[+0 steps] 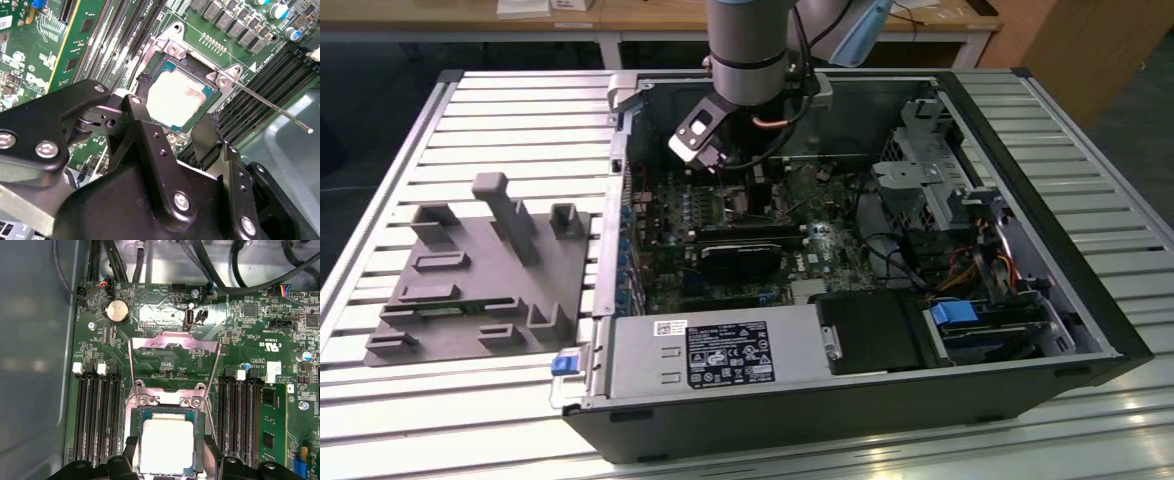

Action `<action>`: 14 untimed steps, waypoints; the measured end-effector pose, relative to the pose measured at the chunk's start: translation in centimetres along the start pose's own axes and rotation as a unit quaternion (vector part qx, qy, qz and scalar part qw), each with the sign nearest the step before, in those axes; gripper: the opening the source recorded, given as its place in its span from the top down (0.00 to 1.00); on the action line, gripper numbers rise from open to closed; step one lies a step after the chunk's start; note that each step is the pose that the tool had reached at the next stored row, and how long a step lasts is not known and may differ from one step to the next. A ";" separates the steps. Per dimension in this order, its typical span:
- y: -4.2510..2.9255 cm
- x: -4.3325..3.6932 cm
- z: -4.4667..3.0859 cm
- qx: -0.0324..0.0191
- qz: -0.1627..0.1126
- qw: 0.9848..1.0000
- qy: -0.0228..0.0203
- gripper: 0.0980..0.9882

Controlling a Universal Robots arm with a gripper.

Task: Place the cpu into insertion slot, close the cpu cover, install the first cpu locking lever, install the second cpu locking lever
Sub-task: 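Place the cpu into insertion slot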

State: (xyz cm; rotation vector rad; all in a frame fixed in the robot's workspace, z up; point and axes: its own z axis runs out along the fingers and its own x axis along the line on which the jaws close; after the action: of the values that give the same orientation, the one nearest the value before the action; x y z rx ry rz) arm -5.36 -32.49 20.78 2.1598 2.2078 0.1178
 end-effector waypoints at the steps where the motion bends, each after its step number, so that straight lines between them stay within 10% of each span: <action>1: 0.00 0.00 0.00 0.000 0.000 1.000 0.000 0.42; 5: 0.00 0.00 -0.01 0.000 0.000 1.000 -0.001 0.44; 14: 0.00 0.00 -0.01 0.000 0.000 1.000 -0.002 0.84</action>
State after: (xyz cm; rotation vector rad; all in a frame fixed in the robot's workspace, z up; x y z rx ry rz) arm -5.37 -32.49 20.79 2.1582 2.2064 0.1139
